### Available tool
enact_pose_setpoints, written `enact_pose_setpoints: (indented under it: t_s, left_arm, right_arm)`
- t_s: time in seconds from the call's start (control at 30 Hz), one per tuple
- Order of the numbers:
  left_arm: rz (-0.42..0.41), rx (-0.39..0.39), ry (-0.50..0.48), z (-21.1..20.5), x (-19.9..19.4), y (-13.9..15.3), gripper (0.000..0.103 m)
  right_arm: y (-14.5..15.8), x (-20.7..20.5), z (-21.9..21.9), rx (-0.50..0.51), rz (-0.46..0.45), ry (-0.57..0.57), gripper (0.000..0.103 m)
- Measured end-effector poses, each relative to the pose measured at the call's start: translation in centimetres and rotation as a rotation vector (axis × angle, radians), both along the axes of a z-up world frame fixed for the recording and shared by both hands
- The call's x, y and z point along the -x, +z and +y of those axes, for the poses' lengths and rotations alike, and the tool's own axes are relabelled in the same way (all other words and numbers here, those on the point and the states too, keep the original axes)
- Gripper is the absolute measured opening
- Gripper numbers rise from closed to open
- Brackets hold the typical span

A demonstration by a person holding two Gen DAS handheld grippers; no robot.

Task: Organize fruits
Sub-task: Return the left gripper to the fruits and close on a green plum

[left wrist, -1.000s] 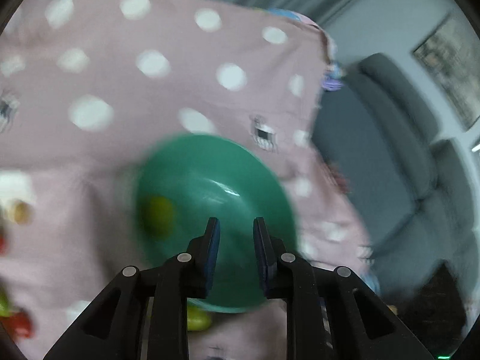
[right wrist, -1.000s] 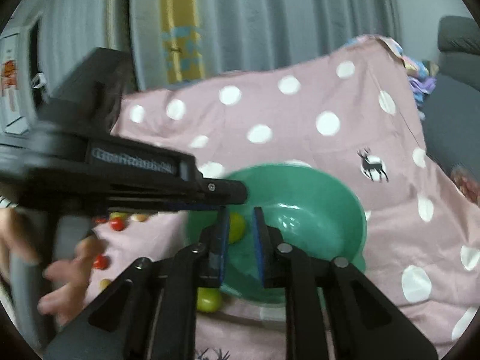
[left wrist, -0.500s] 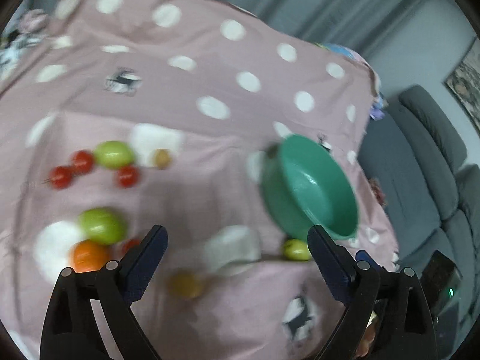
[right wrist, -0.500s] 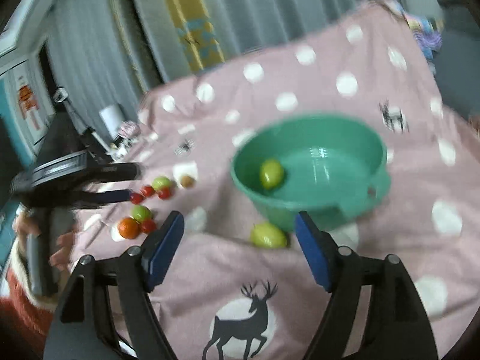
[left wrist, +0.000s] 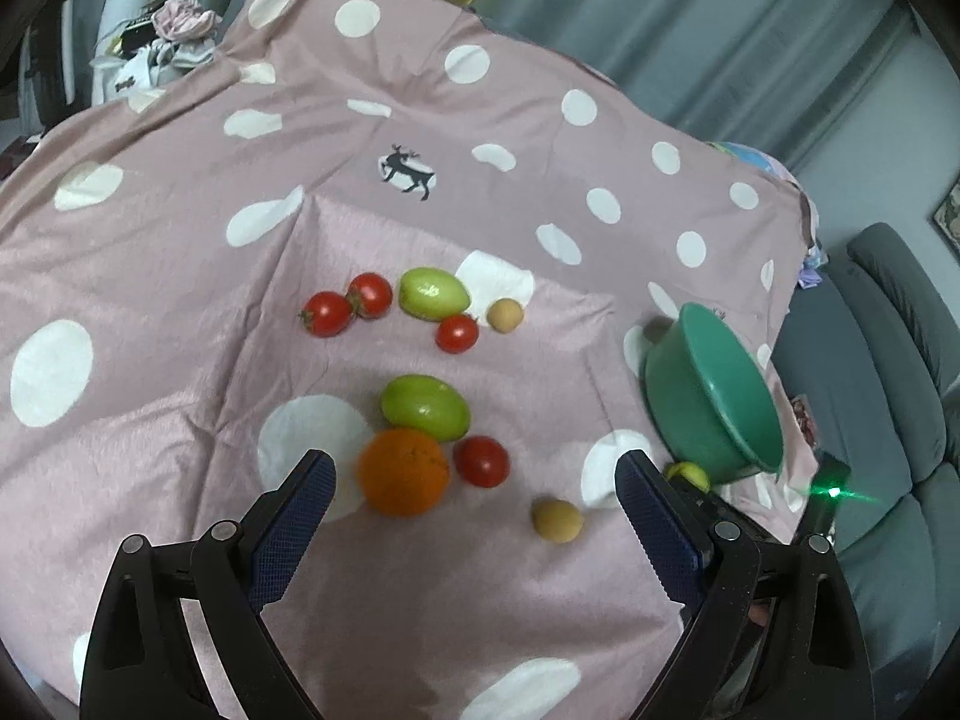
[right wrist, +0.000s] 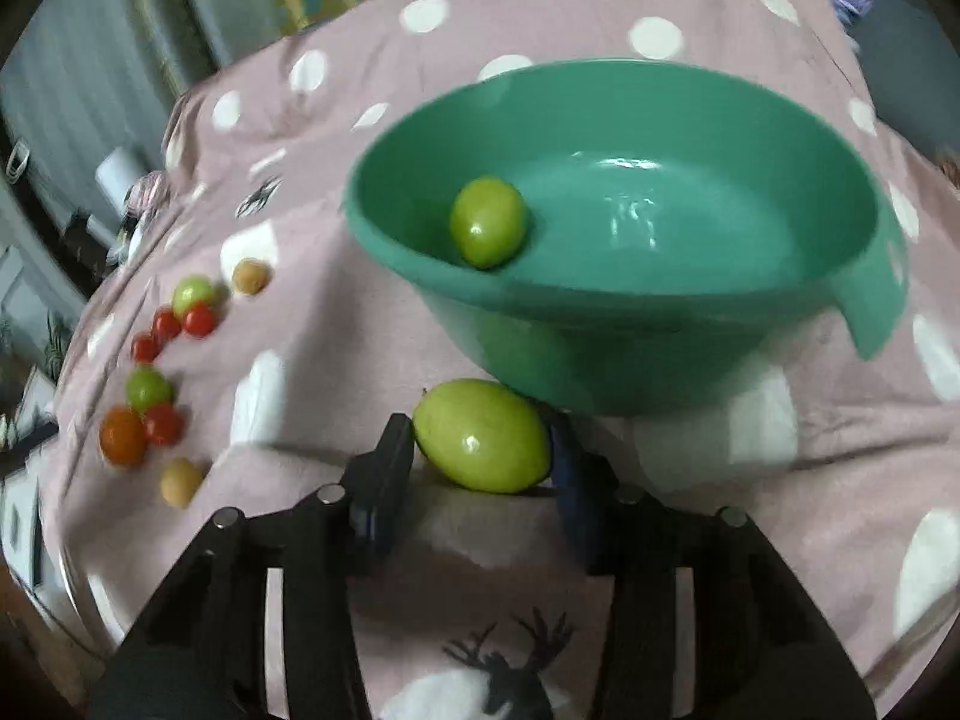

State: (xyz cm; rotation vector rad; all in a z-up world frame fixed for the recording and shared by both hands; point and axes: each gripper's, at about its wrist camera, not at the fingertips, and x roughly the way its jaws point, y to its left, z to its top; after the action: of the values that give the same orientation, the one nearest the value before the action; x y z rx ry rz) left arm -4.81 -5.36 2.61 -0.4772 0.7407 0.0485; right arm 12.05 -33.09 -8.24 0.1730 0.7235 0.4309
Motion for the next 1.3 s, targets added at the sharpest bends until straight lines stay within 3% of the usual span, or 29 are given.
enact_pose_setpoints:
  t_s: [0.13, 0.3, 0.43, 0.53, 0.6, 0.7, 0.77, 0.83, 1.13, 1.23, 1.3]
  left_arm:
    - [-0.005, 0.02, 0.013, 0.6, 0.4, 0.1, 0.094]
    - [0.032, 0.053, 0.036, 1.7, 1.5, 0.2, 0.094]
    - [0.093, 0.135, 0.019, 2.8, 1.5, -1.2, 0.094]
    - [0.111, 0.131, -0.01, 2.5, 1.4, -1.4, 0.094]
    - [0.129, 0.147, -0.037, 2.2, 1.1, -1.8, 0.094]
    - [0.182, 0.24, -0.078, 2.4, 0.4, -3.3, 0.094]
    - [0.196, 0.249, -0.09, 2.3, 0.2, -3.6, 0.094]
    - [0.193, 0.236, -0.086, 2.1, 0.2, -3.8, 0.094]
    - [0.199, 0.266, -0.124, 1.4, -0.6, -4.8, 0.094]
    - [0.214, 0.248, -0.119, 1.0, -1.2, -5.3, 0.093]
    - [0.193, 0.276, -0.112, 1.1, -1.2, -5.4, 0.091]
  right_arm:
    - [1.9, 2.3, 1.1, -0.049, -0.098, 0.089, 0.045]
    - [5.0, 7.4, 6.3, -0.067, -0.26, 0.371, 0.046]
    - [3.5, 8.9, 13.4, 0.015, -0.205, 0.538, 0.046]
    - [2.5, 9.9, 17.3, 0.074, -0.177, 0.625, 0.046]
    - [2.0, 10.5, 19.0, 0.156, -0.186, 0.644, 0.047]
    - [2.1, 10.5, 19.5, 0.157, -0.179, 0.649, 0.049]
    - [2.6, 10.1, 18.9, 0.101, -0.161, 0.642, 0.073]
    - [3.0, 9.8, 18.0, 0.06, -0.149, 0.636, 0.083]
    - [1.5, 9.7, 17.0, 0.069, -0.123, 0.626, 0.08]
    - [1.1, 9.8, 17.3, 0.094, -0.13, 0.624, 0.07]
    - [1.1, 10.0, 17.5, 0.083, -0.131, 0.635, 0.062]
